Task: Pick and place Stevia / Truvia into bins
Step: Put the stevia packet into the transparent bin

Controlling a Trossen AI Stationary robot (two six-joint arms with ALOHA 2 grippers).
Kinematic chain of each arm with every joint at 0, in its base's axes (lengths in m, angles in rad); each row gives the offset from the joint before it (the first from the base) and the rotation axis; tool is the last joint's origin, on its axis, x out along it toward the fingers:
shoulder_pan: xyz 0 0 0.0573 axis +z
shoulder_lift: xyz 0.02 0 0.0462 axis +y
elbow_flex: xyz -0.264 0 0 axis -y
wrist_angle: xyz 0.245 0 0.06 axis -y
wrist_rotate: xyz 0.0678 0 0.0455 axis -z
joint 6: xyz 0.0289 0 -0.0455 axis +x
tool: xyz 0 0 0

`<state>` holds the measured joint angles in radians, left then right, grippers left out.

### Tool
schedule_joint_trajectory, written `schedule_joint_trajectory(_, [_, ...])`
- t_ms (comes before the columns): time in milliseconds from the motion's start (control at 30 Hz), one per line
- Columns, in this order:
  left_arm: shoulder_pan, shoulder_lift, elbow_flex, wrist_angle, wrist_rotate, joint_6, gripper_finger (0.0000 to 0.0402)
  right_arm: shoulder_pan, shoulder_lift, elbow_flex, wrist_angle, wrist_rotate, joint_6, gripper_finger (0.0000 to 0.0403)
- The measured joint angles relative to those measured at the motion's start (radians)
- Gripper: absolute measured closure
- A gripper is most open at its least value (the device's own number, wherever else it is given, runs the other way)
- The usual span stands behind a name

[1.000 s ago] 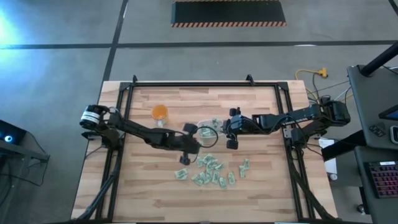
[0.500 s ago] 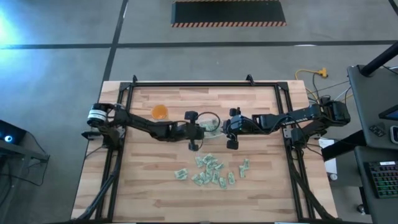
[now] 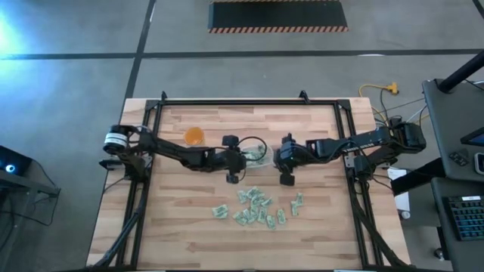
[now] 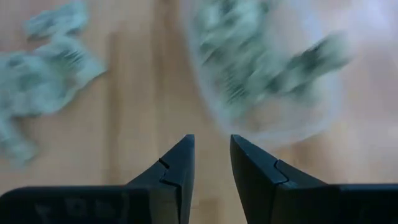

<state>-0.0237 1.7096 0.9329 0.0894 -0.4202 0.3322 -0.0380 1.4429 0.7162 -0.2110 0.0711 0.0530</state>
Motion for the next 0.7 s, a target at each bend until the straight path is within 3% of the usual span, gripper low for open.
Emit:
schedule_joint_trajectory(200, [-0.024,-0.068,0.000,-0.238,0.000,-0.107,0.0237,0.036,-0.001,-0.005,-0.157,-0.221,0.167,0.0319])
schedule_joint_trajectory(333, [-0.058,-0.124,-0.002,-0.354,0.000,-0.173,0.0237,0.094,-0.001,-0.009,-0.211,-0.233,0.225,0.0326])
schedule_joint_trajectory(700, [-0.154,-0.194,-0.002,-0.369,0.000,-0.195,0.0237,0.265,-0.002,-0.010,-0.332,-0.239,0.463,0.0330])
